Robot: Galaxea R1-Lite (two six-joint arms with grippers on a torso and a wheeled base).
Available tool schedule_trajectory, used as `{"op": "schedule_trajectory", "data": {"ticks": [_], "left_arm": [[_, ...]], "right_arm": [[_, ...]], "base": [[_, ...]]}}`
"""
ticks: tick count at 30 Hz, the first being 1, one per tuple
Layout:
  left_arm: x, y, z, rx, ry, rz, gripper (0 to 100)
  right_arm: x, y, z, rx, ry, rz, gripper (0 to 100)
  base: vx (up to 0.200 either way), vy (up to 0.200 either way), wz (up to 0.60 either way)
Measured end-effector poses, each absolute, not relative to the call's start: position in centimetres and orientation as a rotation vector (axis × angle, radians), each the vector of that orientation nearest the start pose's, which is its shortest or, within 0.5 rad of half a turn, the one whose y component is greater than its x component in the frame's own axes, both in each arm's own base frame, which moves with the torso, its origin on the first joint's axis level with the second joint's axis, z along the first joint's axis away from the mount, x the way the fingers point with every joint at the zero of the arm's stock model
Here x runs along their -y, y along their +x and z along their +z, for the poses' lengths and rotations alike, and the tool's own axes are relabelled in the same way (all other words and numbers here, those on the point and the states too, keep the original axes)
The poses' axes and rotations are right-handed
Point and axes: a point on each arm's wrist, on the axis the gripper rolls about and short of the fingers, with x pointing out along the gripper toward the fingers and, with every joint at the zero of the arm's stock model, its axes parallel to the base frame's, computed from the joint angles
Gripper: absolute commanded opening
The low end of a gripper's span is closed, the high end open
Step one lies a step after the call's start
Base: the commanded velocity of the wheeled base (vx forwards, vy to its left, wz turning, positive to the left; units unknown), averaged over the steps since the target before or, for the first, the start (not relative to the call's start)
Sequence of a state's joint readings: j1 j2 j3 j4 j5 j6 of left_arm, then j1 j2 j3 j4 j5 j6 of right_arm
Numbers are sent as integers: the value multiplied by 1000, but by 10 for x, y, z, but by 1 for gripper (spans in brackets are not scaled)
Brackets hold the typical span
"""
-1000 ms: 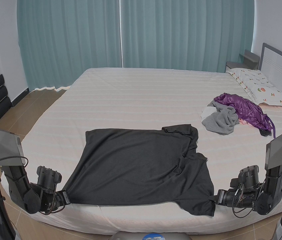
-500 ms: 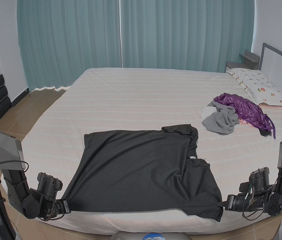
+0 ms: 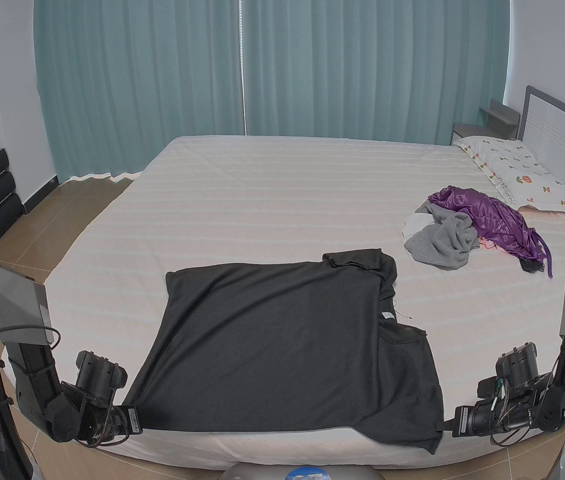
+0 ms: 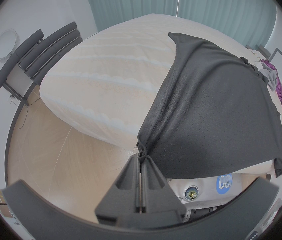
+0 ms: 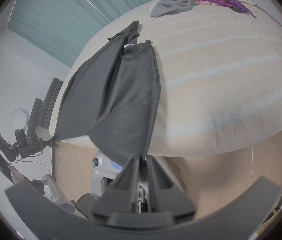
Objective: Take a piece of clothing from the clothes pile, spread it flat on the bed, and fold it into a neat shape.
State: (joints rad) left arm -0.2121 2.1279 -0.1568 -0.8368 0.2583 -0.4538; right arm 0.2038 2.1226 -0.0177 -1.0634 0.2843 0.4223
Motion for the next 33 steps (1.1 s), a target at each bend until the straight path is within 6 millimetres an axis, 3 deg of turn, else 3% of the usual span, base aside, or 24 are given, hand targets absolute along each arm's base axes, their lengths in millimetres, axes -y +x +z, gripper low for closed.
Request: {"op": "schedule_trajectory", "data": {"ticks": [7, 18, 19, 25, 33], "left_arm": [[39, 202, -29, -1060, -165, 268, 100], [37, 212, -26, -1021, -205, 277, 100], [36, 213, -25, -1011, -216, 282, 100], [34, 222, -21, -957, -269, 299, 100], [34, 222, -21, -952, -271, 300, 100]], "right_arm": [[-46, 189, -24, -1091, 439, 235, 100], [-52, 234, -35, -953, 479, 196, 100], [-53, 239, -38, -942, 473, 176, 0], [-55, 253, -48, -925, 459, 139, 0], [-48, 242, -49, -951, 457, 95, 0]], "base": [[0, 0, 0], [0, 0, 0], [0, 0, 0], [0, 0, 0], [0, 0, 0]]}}
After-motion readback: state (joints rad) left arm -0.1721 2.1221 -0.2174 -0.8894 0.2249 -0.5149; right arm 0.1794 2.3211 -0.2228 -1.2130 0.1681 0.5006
